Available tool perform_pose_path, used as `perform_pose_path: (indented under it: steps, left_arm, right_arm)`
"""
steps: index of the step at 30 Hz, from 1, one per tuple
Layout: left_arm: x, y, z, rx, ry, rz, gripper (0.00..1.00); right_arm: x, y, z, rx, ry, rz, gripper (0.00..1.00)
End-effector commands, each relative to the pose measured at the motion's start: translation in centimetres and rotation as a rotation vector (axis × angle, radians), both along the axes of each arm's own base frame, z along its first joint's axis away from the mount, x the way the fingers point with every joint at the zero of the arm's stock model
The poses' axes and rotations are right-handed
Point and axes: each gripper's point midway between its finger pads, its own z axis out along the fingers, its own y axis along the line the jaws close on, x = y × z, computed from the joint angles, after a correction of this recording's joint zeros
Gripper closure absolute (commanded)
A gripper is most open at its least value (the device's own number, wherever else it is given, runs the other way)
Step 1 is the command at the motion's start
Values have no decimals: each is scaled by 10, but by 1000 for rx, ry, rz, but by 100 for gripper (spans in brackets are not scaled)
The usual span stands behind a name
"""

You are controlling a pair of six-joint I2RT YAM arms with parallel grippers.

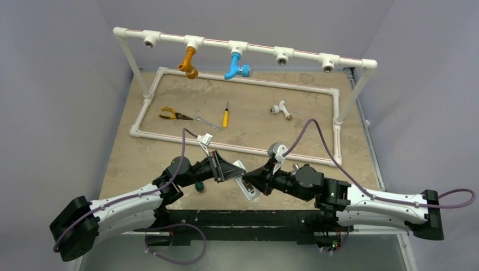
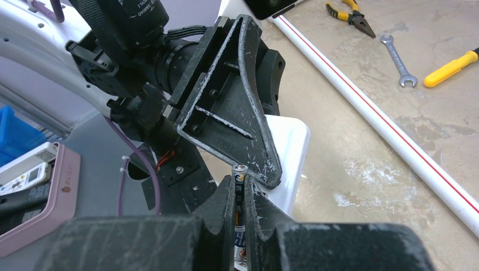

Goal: Load the batteries into the remote control

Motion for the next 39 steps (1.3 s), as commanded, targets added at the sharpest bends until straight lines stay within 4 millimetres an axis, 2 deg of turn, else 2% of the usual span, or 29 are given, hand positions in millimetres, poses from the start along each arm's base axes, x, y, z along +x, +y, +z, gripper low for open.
perform_pose_path:
  steps: [1, 11, 23, 39]
  left_arm:
    - [-6, -2, 23, -77, -32, -33, 100]
    - [-11, -6, 39, -139, -29, -76, 100]
    - [-13, -3, 49, -197, -13, -78, 100]
    - [-7, 2, 46, -167, -35, -28, 100]
  right_arm:
    - [1, -2, 11, 28, -60, 7, 100]
    - [-2, -5, 9, 40, -85, 25, 100]
    - [-6, -10, -6, 19, -77, 41, 100]
    - [-16, -13, -27, -50, -13, 80, 100]
